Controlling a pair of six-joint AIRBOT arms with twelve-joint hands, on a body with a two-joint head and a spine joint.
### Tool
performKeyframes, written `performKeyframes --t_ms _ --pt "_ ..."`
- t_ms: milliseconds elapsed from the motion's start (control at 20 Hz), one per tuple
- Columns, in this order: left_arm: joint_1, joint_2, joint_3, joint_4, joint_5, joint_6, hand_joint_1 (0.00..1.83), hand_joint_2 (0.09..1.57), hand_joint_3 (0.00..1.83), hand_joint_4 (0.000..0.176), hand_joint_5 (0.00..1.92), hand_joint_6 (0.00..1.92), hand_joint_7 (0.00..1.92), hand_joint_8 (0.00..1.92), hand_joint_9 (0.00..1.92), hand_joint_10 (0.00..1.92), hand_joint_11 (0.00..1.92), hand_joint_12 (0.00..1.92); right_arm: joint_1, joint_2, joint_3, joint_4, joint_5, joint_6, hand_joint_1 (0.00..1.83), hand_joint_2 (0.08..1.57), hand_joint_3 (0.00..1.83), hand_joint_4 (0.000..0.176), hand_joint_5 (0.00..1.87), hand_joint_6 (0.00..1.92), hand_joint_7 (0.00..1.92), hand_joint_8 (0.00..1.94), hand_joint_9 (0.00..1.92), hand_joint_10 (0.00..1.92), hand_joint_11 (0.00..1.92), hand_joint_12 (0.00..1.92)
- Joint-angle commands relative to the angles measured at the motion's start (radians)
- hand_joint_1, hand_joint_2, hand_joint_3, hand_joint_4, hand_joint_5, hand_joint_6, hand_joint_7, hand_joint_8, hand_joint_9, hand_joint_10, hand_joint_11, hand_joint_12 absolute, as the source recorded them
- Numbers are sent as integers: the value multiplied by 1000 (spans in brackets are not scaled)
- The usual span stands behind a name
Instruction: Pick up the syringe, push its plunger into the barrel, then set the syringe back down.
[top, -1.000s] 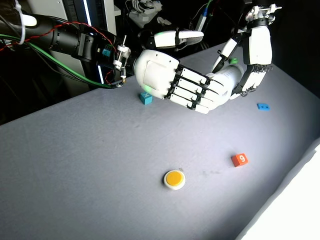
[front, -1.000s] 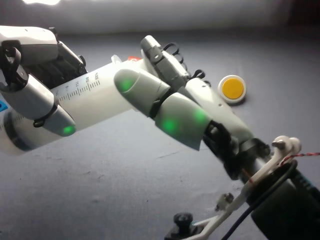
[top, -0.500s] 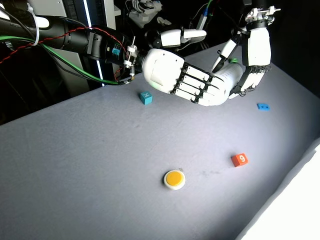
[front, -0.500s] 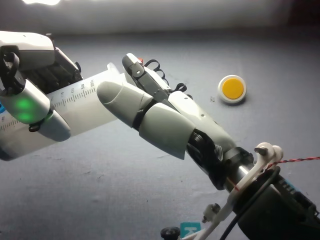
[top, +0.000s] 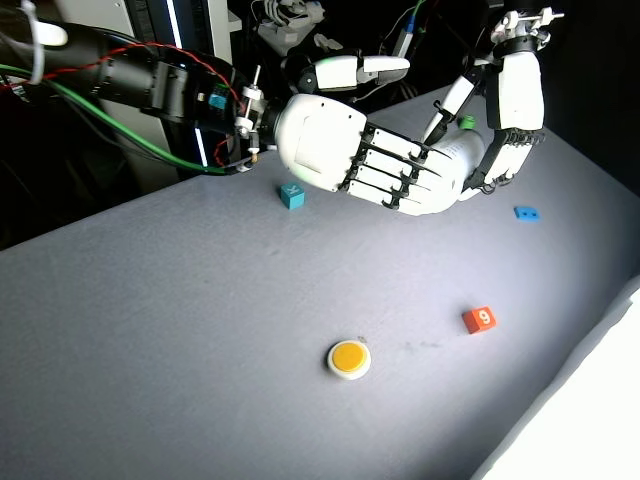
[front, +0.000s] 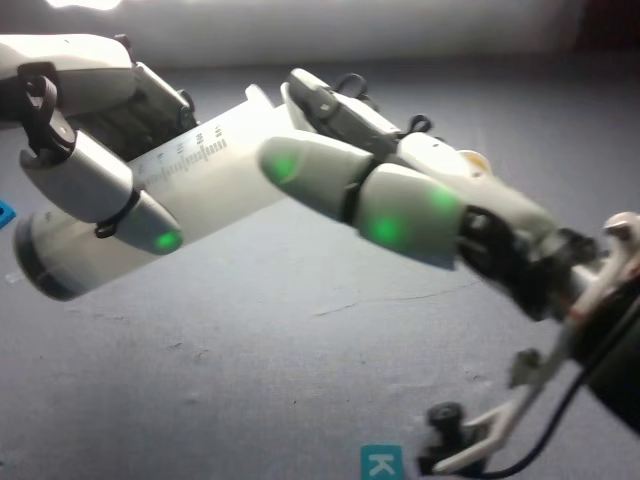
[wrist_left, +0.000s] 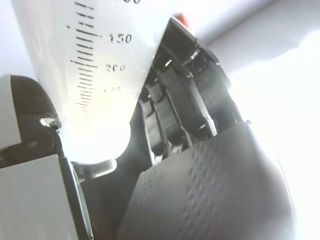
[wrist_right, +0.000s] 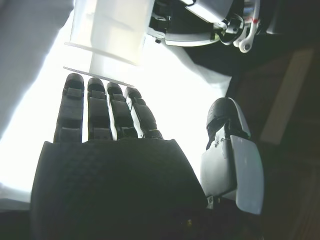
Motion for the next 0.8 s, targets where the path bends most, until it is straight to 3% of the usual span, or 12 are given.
performKeyframes --t_ms 0,200,400,750 --pt "-18 -4 -4 -2 -128 -14 1376 1103 0 0 935 1095 1030 977 909 1123 690 1302 3 31 -5 -53 69 19 0 1128 6 0 0 0 0 0 0 0 0 0" --pt "-12 -3 -10 18 -118 -14 1376 1102 0 0 940 1079 1068 880 882 1191 646 1373 -29 151 -18 -74 95 28 0 1132 6 0 0 0 0 0 0 0 0 0" --pt "17 -7 -15 72 -103 -14 1372 1110 1 0 909 1168 1061 852 870 1192 629 1389 -97 283 -19 -226 100 32 0 1136 7 0 0 0 0 0 0 0 0 0" --pt "106 -69 19 165 -100 -14 1371 1114 0 0 900 1183 1053 862 867 1193 631 1371 -151 422 -15 -337 -69 28 0 1131 3 0 0 0 0 0 0 0 0 0"
